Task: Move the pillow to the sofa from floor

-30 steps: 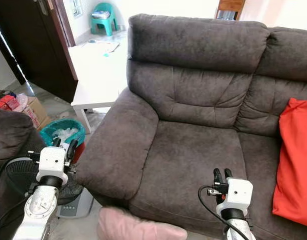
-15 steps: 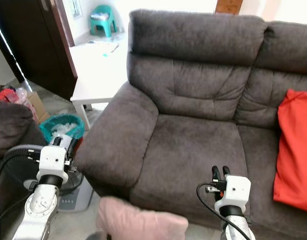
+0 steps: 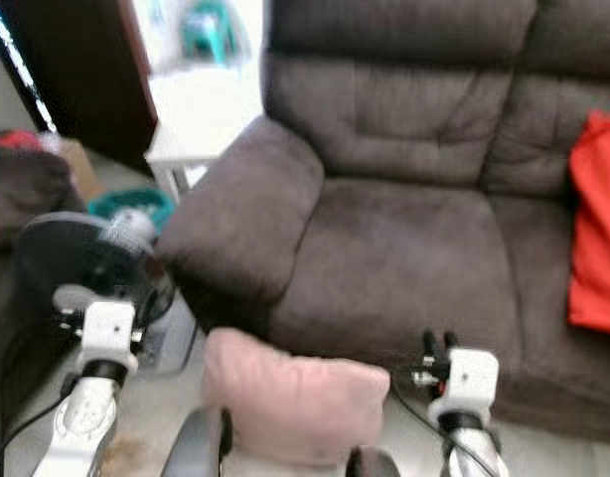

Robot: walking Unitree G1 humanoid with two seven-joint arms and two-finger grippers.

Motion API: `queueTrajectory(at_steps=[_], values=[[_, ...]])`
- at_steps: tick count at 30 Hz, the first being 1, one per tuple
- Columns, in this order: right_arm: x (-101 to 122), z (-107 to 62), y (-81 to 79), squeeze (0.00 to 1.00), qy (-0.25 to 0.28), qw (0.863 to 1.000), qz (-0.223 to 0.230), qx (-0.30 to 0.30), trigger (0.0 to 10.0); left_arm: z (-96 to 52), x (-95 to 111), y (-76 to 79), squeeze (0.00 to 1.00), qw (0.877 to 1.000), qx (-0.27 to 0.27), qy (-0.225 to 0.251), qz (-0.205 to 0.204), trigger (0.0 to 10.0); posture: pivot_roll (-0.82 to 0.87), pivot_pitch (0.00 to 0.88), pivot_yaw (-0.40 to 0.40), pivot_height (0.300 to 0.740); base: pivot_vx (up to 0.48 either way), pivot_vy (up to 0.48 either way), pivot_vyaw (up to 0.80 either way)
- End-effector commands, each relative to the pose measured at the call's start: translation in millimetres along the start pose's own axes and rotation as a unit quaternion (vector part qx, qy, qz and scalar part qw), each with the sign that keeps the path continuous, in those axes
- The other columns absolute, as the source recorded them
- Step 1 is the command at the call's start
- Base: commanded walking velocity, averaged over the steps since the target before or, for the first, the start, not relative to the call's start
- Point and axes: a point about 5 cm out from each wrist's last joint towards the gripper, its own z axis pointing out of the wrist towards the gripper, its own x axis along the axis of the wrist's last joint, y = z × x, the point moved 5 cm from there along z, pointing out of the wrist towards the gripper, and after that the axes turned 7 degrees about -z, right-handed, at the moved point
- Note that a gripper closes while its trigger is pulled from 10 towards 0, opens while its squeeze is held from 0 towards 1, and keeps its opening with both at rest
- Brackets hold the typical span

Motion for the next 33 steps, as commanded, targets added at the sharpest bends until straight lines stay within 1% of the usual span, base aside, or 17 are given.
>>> queueTrajectory(at_steps=[1, 8, 15, 23, 33], values=[[7.1, 3.3, 6.2, 0.00, 0.012, 1.000, -0.002, -0.007, 10.0, 8.5, 15.4, 3.0, 0.00, 1.000, -0.003, 0.026, -0.001, 10.0, 0.02, 0.001, -0.018, 0.591, 0.000, 0.000, 0.00], [6.0, 3.6, 3.8, 0.00, 0.009, 1.000, 0.001, -0.002, 10.0, 8.4, 11.3, 2.9, 0.00, 1.000, -0.001, 0.017, -0.013, 10.0, 0.02, 0.000, -0.019, 0.591, 0.000, 0.000, 0.00], [5.5, 6.3, 0.7, 0.00, 0.005, 1.000, -0.003, 0.005, 10.0, 8.4, 11.1, 2.9, 0.00, 1.000, -0.002, 0.017, -0.014, 10.0, 0.02, 0.001, -0.019, 0.591, 0.000, 0.000, 0.00], [0.7, 5.4, 0.5, 0.00, 0.000, 1.000, -0.006, 0.009, 10.0, 8.1, 10.4, 2.8, 0.00, 1.000, -0.001, 0.016, -0.012, 10.0, 0.02, 0.003, -0.018, 0.547, 0.000, 0.000, 0.00], [2.6, 4.3, -1.1, 0.00, 0.005, 1.000, -0.005, 0.011, 10.0, 7.8, 8.5, 2.6, 0.00, 1.000, -0.001, 0.011, -0.013, 10.0, 0.02, 0.005, -0.019, 0.547, 0.000, 0.000, 0.00]])
